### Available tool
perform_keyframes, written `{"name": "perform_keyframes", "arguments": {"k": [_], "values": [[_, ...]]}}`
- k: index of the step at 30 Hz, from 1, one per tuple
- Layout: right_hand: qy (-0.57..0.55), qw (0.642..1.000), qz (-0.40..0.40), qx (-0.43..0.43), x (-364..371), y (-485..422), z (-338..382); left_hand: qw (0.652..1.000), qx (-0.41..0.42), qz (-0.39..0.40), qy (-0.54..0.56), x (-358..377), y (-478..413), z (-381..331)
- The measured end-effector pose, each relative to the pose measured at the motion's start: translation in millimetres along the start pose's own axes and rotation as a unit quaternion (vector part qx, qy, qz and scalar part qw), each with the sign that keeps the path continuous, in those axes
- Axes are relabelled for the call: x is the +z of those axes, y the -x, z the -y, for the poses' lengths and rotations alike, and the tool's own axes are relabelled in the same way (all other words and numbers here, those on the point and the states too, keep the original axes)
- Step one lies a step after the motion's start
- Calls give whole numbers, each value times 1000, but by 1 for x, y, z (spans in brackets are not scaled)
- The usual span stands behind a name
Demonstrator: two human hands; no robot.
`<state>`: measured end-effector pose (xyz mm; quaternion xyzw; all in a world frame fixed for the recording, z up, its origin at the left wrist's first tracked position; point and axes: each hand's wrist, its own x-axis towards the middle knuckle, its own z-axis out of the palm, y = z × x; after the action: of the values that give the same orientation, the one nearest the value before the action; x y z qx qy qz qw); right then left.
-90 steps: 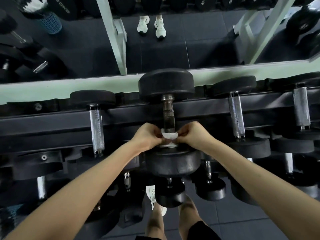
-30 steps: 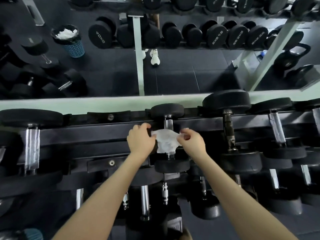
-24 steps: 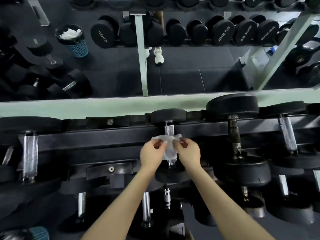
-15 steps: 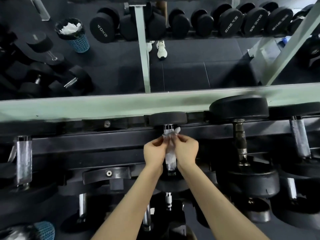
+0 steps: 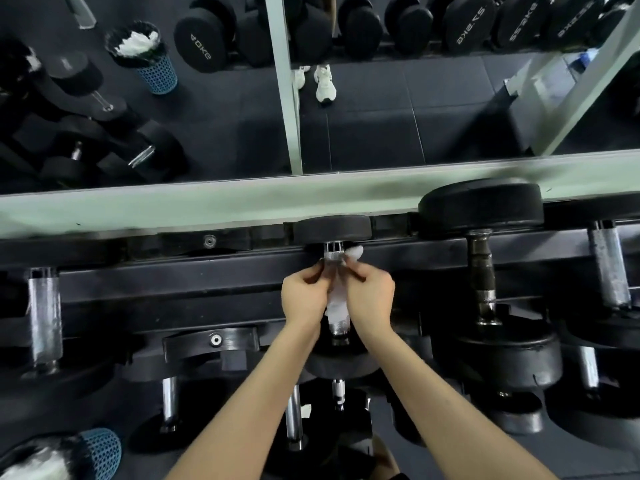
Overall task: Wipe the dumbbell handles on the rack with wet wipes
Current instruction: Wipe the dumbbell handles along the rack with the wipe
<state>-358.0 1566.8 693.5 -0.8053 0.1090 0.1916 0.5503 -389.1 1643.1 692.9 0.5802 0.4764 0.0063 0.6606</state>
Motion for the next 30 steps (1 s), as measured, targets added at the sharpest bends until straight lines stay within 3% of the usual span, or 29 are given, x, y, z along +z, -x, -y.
{"name": "perform_keyframes", "arguments": {"k": [3, 5, 12, 16, 19, 24, 30], "values": [[-48, 998, -40, 1, 11, -10, 11, 997, 5, -55, 45, 11, -6, -8], [-57, 998, -37, -3, 12, -5, 5, 997, 13, -52, 62, 12, -4, -11], [71, 984, 143, -76, -13, 12, -20, 987, 22, 159, 30, -17, -1, 2], [13, 990, 135, -30, -17, 7, -23, 993, 38, 109, 10, -14, -5, 0], [-88, 989, 115, 43, -12, 1, -14, 993, -20, 90, 70, -7, -8, 0], [-195, 976, 77, 63, 3, -15, 9, 983, -81, 42, 162, 8, -17, -18], [-195, 976, 41, 92, 3, 1, 4, 977, -102, -17, 187, 17, -5, -13]]}}
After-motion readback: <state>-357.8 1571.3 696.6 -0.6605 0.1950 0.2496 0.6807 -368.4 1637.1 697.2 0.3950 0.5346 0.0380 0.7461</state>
